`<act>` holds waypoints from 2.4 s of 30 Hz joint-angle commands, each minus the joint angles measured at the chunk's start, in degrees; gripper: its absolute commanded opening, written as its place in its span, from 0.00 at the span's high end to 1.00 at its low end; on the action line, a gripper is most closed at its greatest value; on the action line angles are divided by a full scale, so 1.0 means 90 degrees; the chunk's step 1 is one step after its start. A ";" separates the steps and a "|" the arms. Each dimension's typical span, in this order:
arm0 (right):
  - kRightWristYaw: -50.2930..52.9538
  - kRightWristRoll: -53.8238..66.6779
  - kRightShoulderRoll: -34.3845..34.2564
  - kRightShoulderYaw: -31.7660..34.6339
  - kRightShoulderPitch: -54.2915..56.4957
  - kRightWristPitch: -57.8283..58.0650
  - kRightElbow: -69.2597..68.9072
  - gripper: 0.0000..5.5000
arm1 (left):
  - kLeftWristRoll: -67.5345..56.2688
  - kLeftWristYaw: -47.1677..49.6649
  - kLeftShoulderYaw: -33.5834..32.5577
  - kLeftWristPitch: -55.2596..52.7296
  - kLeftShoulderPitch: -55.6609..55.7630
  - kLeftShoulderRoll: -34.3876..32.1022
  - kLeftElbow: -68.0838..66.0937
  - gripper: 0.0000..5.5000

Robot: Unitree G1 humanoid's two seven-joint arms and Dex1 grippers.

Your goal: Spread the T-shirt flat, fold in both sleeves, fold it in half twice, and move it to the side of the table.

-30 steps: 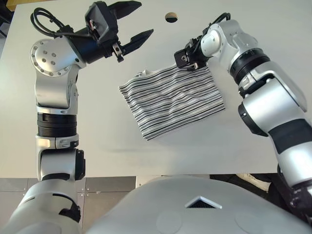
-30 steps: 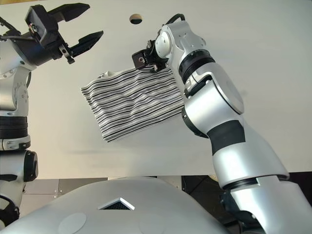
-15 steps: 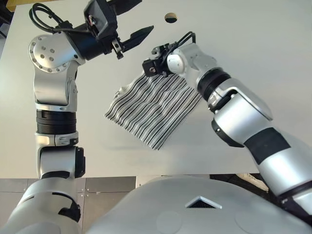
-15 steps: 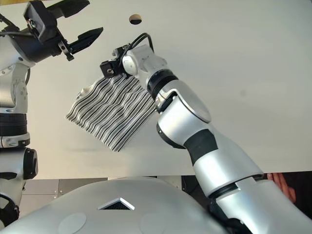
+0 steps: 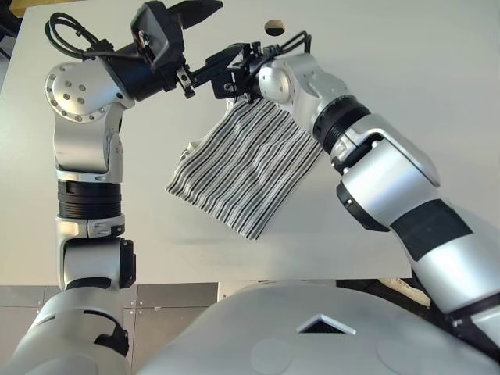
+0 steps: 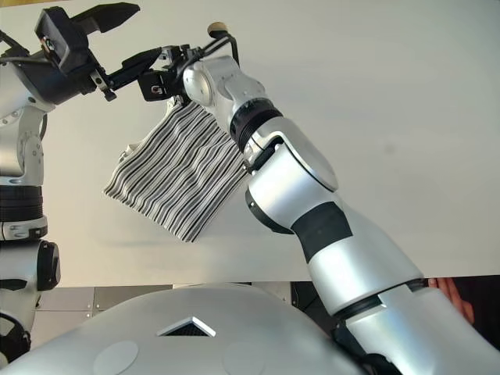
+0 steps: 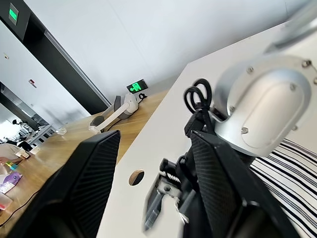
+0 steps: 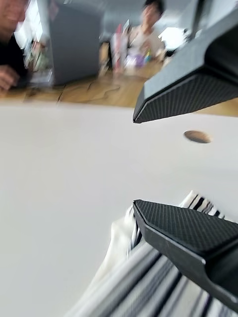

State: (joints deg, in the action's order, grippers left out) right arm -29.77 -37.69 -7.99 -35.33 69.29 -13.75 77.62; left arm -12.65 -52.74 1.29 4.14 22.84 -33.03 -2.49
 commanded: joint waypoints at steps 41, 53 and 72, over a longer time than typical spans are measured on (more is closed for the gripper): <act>0.0885 -0.0305 0.0228 -0.0285 -0.0433 0.0506 -0.0034 0.48 | 0.0022 -0.0182 0.0062 0.0016 0.0227 -0.0127 -0.0015 0.52; -0.1888 0.0693 0.2103 0.0354 -0.0572 -0.0385 -0.2058 0.48 | 0.1058 -0.1536 0.0302 0.1959 -0.0693 -0.1884 0.0786 0.52; -0.5001 0.1597 0.5093 0.0653 -0.4948 0.2181 -1.0214 0.48 | 0.5499 -0.0586 0.2332 0.7318 0.0748 -0.3382 -0.2968 0.52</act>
State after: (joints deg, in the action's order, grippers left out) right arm -73.53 -24.43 36.67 -29.90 26.63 3.26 -10.42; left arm 34.76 -59.02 20.39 68.31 26.18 -63.57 -27.01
